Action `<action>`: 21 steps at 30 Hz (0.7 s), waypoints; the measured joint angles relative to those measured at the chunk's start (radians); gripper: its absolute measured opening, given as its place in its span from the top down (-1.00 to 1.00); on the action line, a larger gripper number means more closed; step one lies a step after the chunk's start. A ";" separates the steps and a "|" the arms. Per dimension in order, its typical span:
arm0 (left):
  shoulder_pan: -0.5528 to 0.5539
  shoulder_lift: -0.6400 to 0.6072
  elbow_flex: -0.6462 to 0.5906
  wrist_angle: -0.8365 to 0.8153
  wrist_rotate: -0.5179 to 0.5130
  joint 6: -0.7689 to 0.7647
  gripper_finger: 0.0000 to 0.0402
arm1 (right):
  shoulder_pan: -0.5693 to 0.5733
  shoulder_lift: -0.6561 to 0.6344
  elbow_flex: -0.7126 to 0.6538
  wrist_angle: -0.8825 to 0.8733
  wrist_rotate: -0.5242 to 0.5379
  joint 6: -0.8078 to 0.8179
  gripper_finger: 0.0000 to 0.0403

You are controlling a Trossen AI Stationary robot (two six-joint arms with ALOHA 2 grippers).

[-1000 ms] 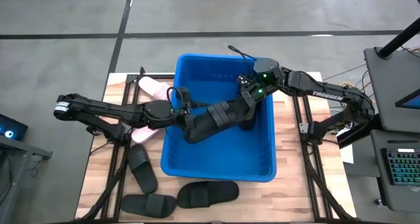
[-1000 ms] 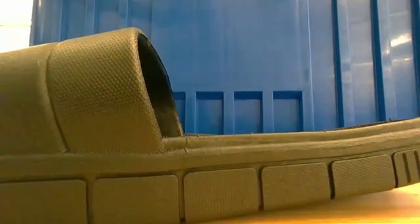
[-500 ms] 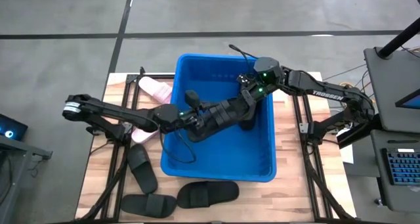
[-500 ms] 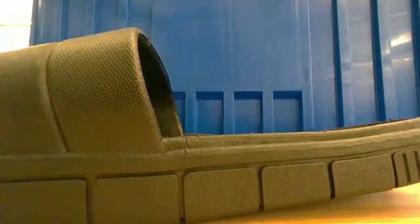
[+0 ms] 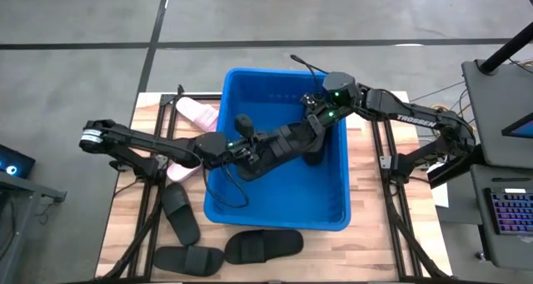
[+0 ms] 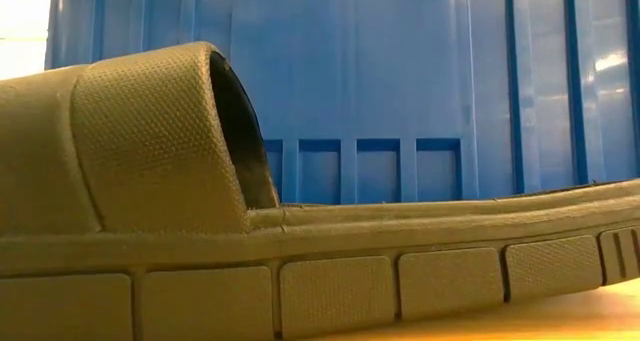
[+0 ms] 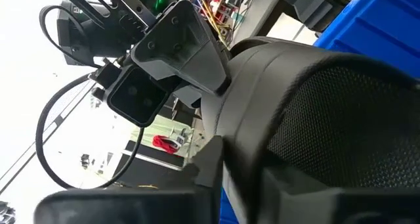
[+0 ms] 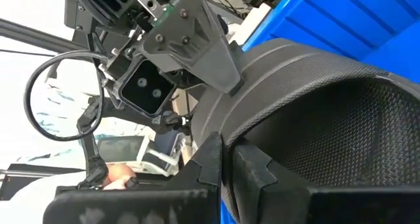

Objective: Pick and place slides into bin
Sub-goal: Put the black slide into the blue bin

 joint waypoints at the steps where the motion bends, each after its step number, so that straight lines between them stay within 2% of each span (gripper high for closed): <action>1: 0.000 0.000 0.000 0.000 0.000 -0.014 0.93 | 0.000 0.000 0.000 0.000 0.000 0.000 0.94; 7: 0.007 0.000 0.000 -0.011 -0.008 -0.069 0.98 | 0.000 -0.001 0.000 -0.004 0.022 -0.008 0.88; 16: 0.009 -0.006 0.003 -0.017 -0.059 -0.079 0.99 | -0.037 -0.001 0.002 -0.013 0.044 -0.060 0.62; 21: 0.010 -0.021 0.003 -0.021 -0.088 -0.156 1.00 | -0.069 -0.001 0.004 -0.017 0.050 -0.064 0.53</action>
